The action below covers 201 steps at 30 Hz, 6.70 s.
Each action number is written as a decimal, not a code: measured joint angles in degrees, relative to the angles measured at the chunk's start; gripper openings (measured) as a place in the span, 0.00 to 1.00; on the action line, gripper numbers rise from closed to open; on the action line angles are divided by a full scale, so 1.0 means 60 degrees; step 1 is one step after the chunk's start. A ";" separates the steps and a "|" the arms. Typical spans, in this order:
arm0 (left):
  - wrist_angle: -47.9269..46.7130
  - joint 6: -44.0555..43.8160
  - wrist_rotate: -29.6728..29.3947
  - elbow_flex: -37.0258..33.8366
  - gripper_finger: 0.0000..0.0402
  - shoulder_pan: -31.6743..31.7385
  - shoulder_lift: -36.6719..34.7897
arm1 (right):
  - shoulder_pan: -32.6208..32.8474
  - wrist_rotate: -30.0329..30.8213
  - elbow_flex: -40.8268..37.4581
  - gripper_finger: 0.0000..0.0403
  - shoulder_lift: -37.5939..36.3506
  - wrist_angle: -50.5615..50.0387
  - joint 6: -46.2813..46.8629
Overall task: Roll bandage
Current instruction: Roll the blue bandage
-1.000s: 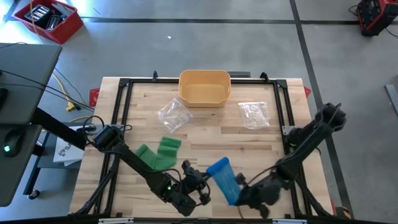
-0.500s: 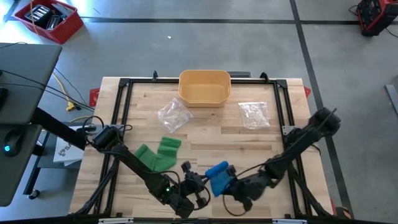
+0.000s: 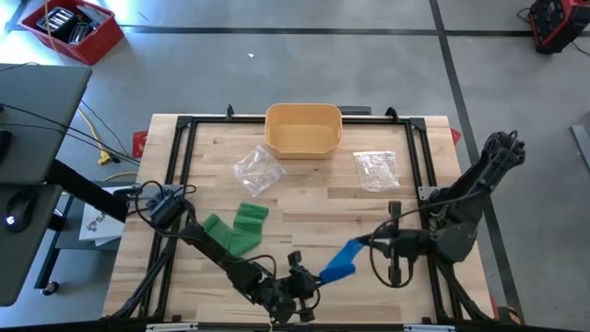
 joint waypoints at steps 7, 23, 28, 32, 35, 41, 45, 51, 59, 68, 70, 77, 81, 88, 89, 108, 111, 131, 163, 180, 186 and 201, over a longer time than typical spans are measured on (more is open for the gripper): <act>0.0325 0.0225 -0.0525 0.0000 0.02 0.0212 0.0015 | -0.0045 -0.3045 0.0000 0.00 0.0642 -0.0016 0.0604; 0.0300 0.0547 -0.1811 0.0240 0.02 0.0181 0.0020 | 0.0006 -0.4690 0.0000 0.00 0.3138 -0.1267 0.2958; 0.0111 0.0534 -0.1809 0.0240 0.02 0.0092 0.0020 | 0.0006 -0.4485 0.0000 0.03 0.3206 -0.2171 0.3156; -0.0109 0.0532 -0.1800 0.0244 0.02 0.0069 0.0020 | 0.0065 -0.4508 0.0000 0.12 0.3206 -0.2406 0.3213; -0.0548 0.0233 -0.1804 0.0249 0.02 0.0069 0.0020 | 0.0250 -0.4523 0.0000 0.17 0.3204 -0.2262 0.3213; -0.1451 -0.0603 -0.1805 0.0251 0.02 0.0069 0.0020 | 0.0761 -0.4494 0.0000 0.10 0.3180 -0.1979 0.2816; -0.1377 -0.0516 -0.1812 0.0251 0.02 0.0069 0.0006 | 0.0758 -0.4013 0.0000 0.04 0.3180 -0.2153 0.3457; -0.1346 -0.0011 -0.1995 0.0251 0.02 -0.0050 -0.0367 | 0.0526 -0.3943 -0.0222 0.15 0.3198 -0.3789 0.5282; -0.0685 0.0937 -0.2164 0.0248 0.02 -0.0281 -0.0581 | -0.0049 -0.3669 -0.3037 0.43 0.3231 0.0719 0.6179; 0.0494 0.1881 -0.2209 0.0248 0.02 -0.0325 -0.0581 | -0.0571 -0.3483 -0.4630 0.51 0.3231 0.6329 0.4452; 0.0679 0.1918 -0.2213 0.0248 0.02 -0.0325 -0.0581 | -0.0569 -0.3553 -0.4609 0.51 0.3231 0.6685 0.4059; 0.1338 0.2465 -0.2213 0.0248 0.02 -0.0325 -0.0581 | -0.0584 -0.3553 -0.3955 0.42 0.3348 0.6723 0.3413; 0.1388 0.2552 -0.2717 0.0248 0.02 -0.0439 -0.0581 | -0.0584 -0.3540 -0.3738 0.20 0.3377 0.6737 0.3438; 0.0859 0.3119 -0.3258 0.0248 0.02 -0.0853 -0.0621 | -0.0041 -0.4287 -0.3131 0.02 0.3384 0.6781 0.3451; 0.0677 0.3030 -0.3242 0.0248 0.02 -0.0888 -0.0621 | 0.0058 -0.4514 -0.2931 0.01 0.3384 0.6778 0.3279; 0.0507 0.2672 -0.4355 0.0248 0.02 -0.1018 -0.0625 | 0.0570 -0.5586 -0.1237 0.00 0.3381 0.4231 0.3677; 0.1515 0.3606 -0.4395 0.0248 0.02 -0.1099 -0.0625 | 0.0367 -0.5166 -0.1753 0.00 0.3384 0.4292 0.4213; 0.2565 0.4951 -0.3186 0.0240 0.02 -0.1093 -0.0629 | -0.0447 -0.4824 -0.1853 0.25 0.3033 0.1906 0.4029; 0.1573 0.2457 -0.4416 0.0240 0.02 -0.0729 -0.0636 | 0.1545 -0.1384 -0.1362 0.32 0.3013 0.1264 0.3354; 0.1340 -0.0158 -0.2451 0.0240 0.02 -0.0540 -0.0636 | 0.2459 -0.0265 -0.1402 0.32 0.2426 0.0509 0.3508; 0.1369 0.0092 -0.1683 0.0240 0.02 -0.0646 -0.0636 | 0.2465 -0.0278 -0.1406 0.32 0.2426 0.1032 0.3281; 0.1595 0.0786 -0.1320 0.0240 0.02 -0.0703 -0.0636 | 0.1759 0.1111 -0.1410 0.32 0.2433 0.1048 0.5922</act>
